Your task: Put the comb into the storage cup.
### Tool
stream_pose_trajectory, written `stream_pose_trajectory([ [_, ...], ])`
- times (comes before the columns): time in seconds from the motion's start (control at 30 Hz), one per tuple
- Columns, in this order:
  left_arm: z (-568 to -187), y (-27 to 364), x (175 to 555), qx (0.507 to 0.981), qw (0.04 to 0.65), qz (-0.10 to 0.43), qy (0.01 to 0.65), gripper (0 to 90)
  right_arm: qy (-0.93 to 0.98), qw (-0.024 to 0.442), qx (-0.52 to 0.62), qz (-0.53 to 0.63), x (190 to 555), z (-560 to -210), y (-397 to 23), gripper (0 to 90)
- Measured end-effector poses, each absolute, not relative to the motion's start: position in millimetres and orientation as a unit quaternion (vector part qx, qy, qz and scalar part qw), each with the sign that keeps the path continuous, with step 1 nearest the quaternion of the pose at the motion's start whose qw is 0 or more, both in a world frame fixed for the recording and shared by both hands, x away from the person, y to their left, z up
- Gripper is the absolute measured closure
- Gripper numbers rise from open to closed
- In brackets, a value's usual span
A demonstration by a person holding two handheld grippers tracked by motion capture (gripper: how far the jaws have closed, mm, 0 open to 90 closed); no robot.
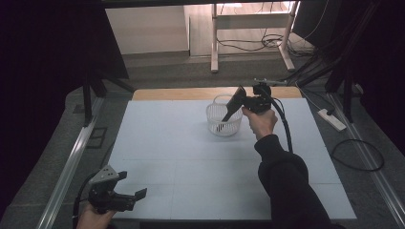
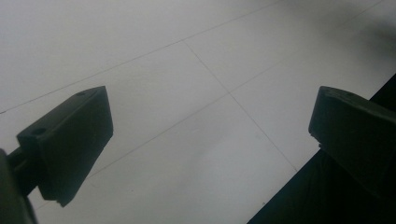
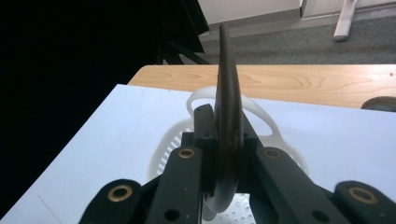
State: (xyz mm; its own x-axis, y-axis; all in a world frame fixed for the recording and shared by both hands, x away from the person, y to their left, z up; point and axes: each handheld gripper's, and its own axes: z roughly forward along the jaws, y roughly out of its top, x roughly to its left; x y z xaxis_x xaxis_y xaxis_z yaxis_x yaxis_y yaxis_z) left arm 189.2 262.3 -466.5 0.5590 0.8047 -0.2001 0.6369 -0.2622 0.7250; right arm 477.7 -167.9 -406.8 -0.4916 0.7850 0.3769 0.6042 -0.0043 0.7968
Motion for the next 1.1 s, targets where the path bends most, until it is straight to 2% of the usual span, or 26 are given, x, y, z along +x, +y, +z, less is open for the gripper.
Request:
stream_pose_trajectory([
  [0.5, -466.7, 262.3, 189.4, 0.787, 0.399, 0.104, 0.458, 0.7, 0.682, 0.048, 0.522, 0.510, 481.8, -422.6, -177.9, 83.8],
  [1.1, -466.8, 262.2, 189.6, 0.787, 0.399, 0.104, 0.459, 0.7, 0.672, 0.065, 0.554, 0.488, 483.1, -444.8, -200.1, 75.3],
])
